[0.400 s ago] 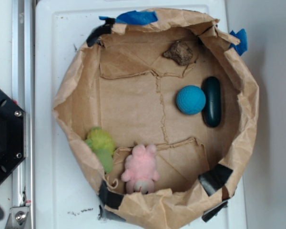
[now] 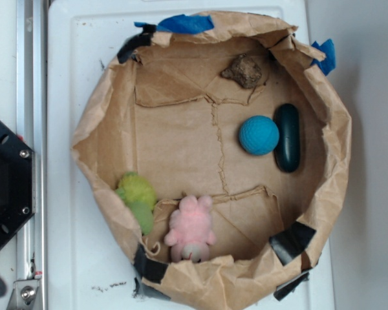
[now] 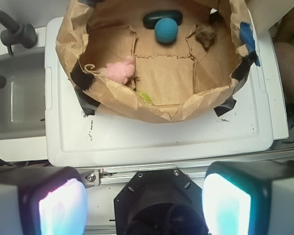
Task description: Grab the rock.
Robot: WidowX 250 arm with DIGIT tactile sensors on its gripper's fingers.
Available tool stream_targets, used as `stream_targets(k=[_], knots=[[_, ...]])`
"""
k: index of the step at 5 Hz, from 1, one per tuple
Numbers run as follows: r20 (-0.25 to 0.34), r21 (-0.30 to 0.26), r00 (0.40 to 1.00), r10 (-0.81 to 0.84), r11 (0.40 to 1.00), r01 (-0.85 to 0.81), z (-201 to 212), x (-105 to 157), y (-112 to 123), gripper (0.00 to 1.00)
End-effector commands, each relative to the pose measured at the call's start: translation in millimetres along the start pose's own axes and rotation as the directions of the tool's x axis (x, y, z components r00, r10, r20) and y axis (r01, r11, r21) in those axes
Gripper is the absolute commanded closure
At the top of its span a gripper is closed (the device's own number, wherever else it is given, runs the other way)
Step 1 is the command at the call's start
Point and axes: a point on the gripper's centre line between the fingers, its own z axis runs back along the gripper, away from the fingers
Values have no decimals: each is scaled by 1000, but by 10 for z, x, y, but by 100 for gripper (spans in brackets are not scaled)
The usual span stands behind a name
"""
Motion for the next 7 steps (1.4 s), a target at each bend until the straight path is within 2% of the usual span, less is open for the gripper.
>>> stream_targets(k=[1, 2, 3, 6, 7], knots=[[91, -10, 980, 176, 984, -176, -70, 725, 82, 0], [153, -32, 925, 348, 937, -347, -246, 961, 176, 0], [100, -73, 836, 540, 842, -535, -476, 1097, 269, 0], [100, -73, 836, 540, 842, -535, -476, 1097, 269, 0], [43, -69, 850, 524, 851, -521, -870, 1269, 414, 0]])
